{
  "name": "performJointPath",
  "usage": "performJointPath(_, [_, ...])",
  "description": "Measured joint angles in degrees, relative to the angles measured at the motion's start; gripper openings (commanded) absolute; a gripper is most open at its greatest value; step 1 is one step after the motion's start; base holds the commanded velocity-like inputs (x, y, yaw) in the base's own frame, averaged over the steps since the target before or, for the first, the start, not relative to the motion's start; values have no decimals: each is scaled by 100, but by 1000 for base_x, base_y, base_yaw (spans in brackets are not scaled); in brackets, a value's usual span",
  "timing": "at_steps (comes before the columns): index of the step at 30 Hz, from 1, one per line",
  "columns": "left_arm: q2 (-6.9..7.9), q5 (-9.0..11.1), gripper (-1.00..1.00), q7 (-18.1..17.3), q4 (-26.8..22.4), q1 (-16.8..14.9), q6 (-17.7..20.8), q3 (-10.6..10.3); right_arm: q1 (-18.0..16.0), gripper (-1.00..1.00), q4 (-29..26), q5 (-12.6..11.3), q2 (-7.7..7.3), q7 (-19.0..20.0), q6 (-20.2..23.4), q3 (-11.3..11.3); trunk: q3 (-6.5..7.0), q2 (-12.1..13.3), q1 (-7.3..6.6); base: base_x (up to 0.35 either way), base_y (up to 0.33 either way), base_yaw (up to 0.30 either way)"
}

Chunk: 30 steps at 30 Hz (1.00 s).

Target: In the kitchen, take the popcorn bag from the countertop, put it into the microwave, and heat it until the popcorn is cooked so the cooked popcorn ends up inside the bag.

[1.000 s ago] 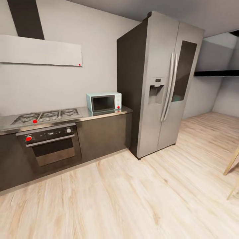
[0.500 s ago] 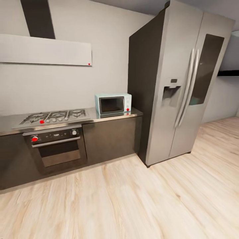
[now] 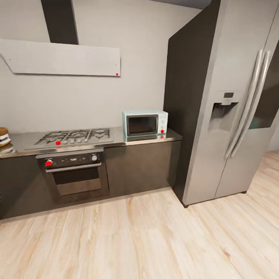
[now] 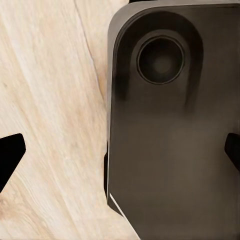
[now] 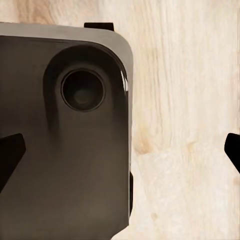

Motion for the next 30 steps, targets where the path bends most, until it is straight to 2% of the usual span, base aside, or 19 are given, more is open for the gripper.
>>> performJointPath(21, [0, 0, 100, 6, 2, 0, 4, 0, -2, 100, 0, 0, 0, 0, 0, 2, 0, 0, 0, 331, -163, 248])
performJointPath(30, [1, 0, 100, 9, 2, 0, 2, 0, 2, 100, -1, 0, 0, 0, 0, 6, 0, 0, 0, 316, -187, 71])
